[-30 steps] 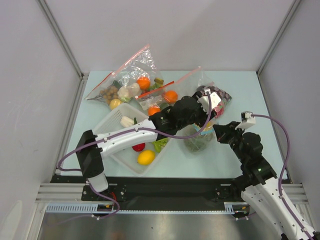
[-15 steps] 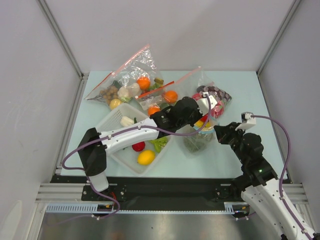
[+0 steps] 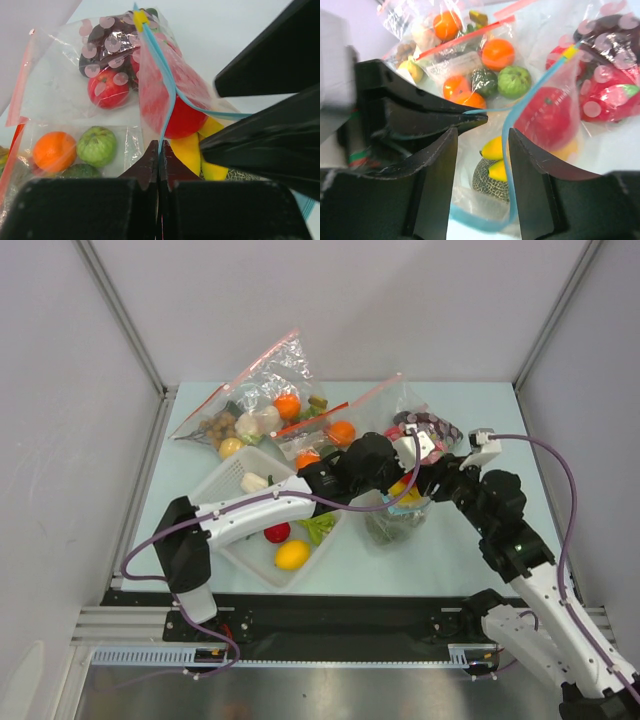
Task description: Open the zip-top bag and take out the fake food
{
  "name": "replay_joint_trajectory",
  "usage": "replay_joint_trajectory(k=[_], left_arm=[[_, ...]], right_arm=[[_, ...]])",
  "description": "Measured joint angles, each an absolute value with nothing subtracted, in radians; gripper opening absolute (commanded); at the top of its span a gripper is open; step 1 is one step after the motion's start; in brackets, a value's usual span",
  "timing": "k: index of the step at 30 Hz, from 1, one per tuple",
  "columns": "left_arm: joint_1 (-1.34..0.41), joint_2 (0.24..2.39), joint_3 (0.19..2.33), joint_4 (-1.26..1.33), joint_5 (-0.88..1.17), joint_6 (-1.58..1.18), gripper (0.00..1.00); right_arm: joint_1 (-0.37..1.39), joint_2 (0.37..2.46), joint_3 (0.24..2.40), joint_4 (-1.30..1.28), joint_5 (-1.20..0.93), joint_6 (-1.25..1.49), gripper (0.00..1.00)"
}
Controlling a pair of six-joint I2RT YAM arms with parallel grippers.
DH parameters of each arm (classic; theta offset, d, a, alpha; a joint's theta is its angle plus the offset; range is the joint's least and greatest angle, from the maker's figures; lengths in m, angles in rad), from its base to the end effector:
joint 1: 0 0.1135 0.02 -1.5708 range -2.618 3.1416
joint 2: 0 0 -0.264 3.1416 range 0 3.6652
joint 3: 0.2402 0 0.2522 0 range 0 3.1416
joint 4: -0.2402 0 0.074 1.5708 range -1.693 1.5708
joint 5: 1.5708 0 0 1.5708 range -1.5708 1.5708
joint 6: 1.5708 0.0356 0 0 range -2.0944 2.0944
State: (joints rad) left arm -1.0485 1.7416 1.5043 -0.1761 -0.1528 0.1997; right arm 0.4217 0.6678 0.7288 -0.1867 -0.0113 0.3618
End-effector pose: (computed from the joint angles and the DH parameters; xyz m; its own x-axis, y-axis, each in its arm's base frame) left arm 0.2128 -0.3588 0.3305 -0.0403 0.4630 -0.8854 0.8112 0.5326 0.2416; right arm 0.1479 0.0668 0.3381 -0.2555 0.2733 -0.9274 -0.3519 0.8671 0.3525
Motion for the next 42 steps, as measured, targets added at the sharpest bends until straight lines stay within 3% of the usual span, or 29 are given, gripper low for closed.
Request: replay_joint_trajectory(k=[8, 9, 10, 12, 13, 14, 29, 31, 32, 36, 42], left_arm=[[-1.048, 1.729, 1.501, -0.181, -0.150, 0.199, 0.00], [-1.048, 1.728, 1.501, -0.182, -0.150, 0.199, 0.00], [-1.048, 1.728, 1.501, -0.182, -0.150, 0.199, 0.00], [-1.048, 1.726, 1.500, -0.182, -0.151, 0.199, 0.00], [-1.048, 1.726, 1.498, -0.182, -0.154, 0.197, 0.00], [-1.048, 1.724, 1.496, -0.182, -0.159, 0.193, 0.00], [-0.918, 1.672, 1.428, -0.155, -0.276, 0.046, 0.00], [-0.919, 1.665, 1.423, -0.147, -0.261, 0.035, 0.08], [-0.919, 1.662, 1.421, -0.144, -0.250, 0.034, 0.22], [-0.922, 1.652, 1.419, -0.139, -0.229, 0.052, 0.46], [-0.952, 1.620, 1.419, -0.129, -0.168, 0.090, 0.57]], right_arm=[[0.422, 0.758, 0.740, -0.210, -0.030, 0.362, 0.49], [0.421, 0.757, 0.740, -0.212, -0.026, 0.362, 0.44], [0.422, 0.757, 0.740, -0.215, -0.020, 0.361, 0.32], [0.422, 0.757, 0.740, -0.223, 0.002, 0.358, 0.17], [0.421, 0.758, 0.740, -0.229, 0.018, 0.356, 0.02], [0.421, 0.759, 0.740, -0.234, 0.032, 0.357, 0.00], [0.348, 0.651, 0.740, -0.342, 0.180, 0.364, 0.00], [0.342, 0.649, 0.740, -0.343, 0.176, 0.365, 0.00], [0.339, 0.649, 0.740, -0.343, 0.174, 0.365, 0.00], [0.331, 0.651, 0.738, -0.340, 0.165, 0.366, 0.00], [0.330, 0.667, 0.715, -0.311, 0.125, 0.389, 0.00]])
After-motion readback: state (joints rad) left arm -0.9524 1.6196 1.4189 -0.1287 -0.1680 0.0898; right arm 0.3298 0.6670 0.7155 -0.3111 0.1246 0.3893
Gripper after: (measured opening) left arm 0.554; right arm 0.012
